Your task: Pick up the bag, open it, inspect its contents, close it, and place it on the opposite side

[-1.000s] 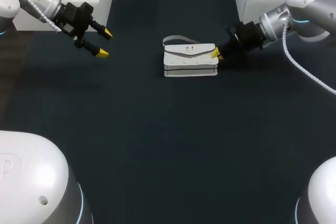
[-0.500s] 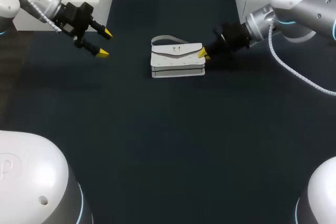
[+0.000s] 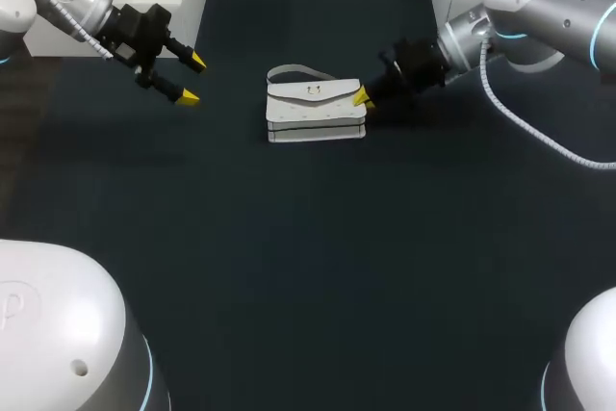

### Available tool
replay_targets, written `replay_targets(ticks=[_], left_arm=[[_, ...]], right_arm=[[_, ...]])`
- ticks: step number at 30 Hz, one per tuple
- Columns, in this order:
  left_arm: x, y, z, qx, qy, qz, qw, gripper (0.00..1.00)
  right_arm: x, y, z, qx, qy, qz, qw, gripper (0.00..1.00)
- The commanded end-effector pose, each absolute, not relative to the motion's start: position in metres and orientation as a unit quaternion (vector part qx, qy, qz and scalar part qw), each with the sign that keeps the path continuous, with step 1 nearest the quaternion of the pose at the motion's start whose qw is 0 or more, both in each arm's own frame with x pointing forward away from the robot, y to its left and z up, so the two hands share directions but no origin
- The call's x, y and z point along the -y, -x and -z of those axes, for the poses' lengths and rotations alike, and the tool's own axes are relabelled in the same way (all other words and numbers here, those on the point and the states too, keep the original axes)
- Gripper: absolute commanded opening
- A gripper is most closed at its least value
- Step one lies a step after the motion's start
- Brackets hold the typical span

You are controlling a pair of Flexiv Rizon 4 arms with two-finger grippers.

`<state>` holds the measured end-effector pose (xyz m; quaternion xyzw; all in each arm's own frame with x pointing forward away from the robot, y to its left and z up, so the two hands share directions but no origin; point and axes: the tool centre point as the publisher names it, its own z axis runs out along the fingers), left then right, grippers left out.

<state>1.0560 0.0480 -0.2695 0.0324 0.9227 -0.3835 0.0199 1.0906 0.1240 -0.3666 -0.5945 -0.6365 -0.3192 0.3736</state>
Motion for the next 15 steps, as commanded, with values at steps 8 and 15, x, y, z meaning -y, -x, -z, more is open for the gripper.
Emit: replay_targets(ticks=[8, 15], left_arm=[[-0.048, -1.056, 0.271, -0.922, -0.033, 0.385, 0.021, 1.0], [-0.048, -1.056, 0.271, -0.922, -0.033, 0.385, 0.021, 1.0]], right_arm=[[-0.131, -1.093, 0.368, 0.637, 0.591, 0.315, 0.381, 0.0], [-0.124, -1.088, 0.355, 0.644, 0.605, 0.301, 0.358, 1.0]])
